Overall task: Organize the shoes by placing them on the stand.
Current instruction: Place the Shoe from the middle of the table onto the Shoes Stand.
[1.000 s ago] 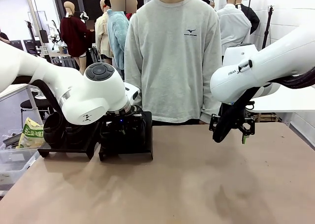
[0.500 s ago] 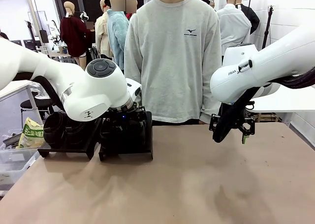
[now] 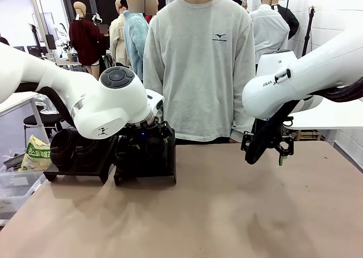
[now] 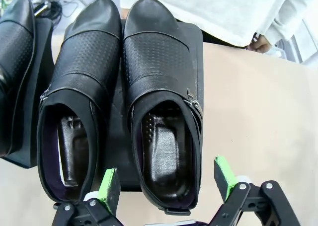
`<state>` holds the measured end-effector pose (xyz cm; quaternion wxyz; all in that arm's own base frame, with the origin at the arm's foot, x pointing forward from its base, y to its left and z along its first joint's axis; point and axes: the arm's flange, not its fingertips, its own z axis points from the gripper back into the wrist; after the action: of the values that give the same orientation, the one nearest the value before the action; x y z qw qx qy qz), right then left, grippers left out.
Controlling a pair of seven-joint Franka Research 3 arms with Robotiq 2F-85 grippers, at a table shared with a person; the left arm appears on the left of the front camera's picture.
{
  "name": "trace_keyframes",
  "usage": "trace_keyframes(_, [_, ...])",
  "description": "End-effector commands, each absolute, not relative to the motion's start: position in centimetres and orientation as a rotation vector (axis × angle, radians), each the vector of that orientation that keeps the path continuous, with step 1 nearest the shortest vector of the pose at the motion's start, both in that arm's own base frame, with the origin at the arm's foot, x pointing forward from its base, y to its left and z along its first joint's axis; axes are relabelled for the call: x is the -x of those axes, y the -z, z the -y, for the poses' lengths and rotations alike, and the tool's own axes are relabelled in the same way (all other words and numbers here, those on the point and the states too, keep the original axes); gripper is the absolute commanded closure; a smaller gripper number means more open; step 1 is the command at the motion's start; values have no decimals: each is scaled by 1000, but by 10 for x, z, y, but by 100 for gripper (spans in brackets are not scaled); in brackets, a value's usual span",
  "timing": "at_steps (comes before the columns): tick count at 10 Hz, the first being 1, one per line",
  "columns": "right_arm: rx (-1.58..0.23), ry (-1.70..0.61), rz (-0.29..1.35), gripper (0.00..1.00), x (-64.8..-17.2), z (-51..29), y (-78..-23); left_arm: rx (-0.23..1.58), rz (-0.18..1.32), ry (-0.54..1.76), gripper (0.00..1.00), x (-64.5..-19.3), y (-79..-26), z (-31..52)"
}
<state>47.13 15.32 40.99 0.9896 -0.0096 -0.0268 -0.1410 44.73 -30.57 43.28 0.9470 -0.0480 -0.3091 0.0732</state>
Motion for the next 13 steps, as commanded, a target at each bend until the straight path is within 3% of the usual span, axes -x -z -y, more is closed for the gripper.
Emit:
trace_keyframes(1, [29,275,58,0,-471,-152,-409,98,632,-149,0,-448,-434,306])
trace_keyframes(13, [29,275,58,0,-471,-152,-409,98,632,-149,0,-448,-434,306])
